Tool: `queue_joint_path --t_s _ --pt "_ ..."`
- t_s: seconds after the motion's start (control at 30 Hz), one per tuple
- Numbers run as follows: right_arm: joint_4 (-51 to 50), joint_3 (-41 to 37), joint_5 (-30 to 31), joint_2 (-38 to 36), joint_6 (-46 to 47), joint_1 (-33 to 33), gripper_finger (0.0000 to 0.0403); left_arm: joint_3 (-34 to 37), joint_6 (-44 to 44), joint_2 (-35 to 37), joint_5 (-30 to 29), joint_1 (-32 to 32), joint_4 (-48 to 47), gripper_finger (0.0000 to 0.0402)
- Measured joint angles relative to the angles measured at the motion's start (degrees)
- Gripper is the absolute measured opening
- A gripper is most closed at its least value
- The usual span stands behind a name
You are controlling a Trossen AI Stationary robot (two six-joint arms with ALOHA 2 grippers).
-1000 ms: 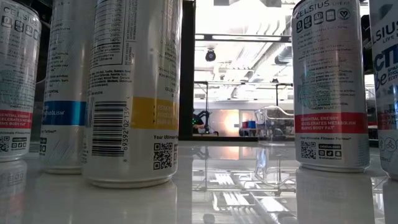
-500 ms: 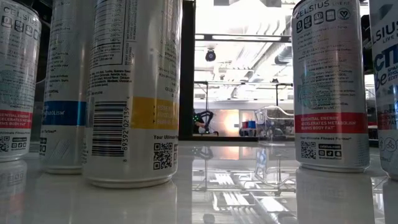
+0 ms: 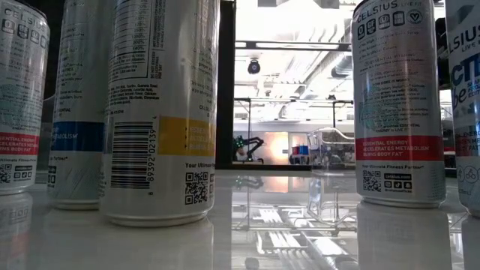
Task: Sort soda cans
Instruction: Put the white-pink can into the bottom transparent bin
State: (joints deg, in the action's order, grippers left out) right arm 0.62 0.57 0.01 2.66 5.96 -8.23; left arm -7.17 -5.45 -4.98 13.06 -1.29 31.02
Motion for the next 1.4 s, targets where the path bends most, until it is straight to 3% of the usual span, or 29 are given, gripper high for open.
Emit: queue_joint_path --t_s 0.13,0.27,0.5,0.7,0.93,1.17,1.4 --pt "0.0 0.01 0.0 0.0 0.0 0.0 0.0 -12.44 4.04 -9.91 -8.48 -2.1 -25.4 0.0014" --pt "0.0 0.0 0.01 0.0 0.0 -0.01 0.0 -24.54 6.11 -22.35 -15.76 -4.31 -42.39 0.0045" --pt "0.0 0.01 0.02 0.0 0.0 -0.02 0.0 -42.94 5.46 -39.74 -17.12 -7.74 -66.41 0.0127" --pt "0.0 -0.01 0.02 0.0 0.0 0.0 0.0 -56.42 -4.58 -49.85 -19.83 -9.01 -89.07 0.02" --pt "0.0 0.0 0.01 0.0 0.0 0.0 0.0 -59.94 -16.92 -54.89 -17.07 -13.69 -103.04 0.0235" --pt "0.0 0.0 0.02 0.0 0.0 -0.02 0.0 -59.94 -31.12 -57.33 -19.42 -25.58 -110.55 0.0213" --pt "0.0 0.0 0.02 0.0 0.0 0.0 0.0 -59.85 -49.25 -57.81 -19.56 -31.1 -113.67 0.02"
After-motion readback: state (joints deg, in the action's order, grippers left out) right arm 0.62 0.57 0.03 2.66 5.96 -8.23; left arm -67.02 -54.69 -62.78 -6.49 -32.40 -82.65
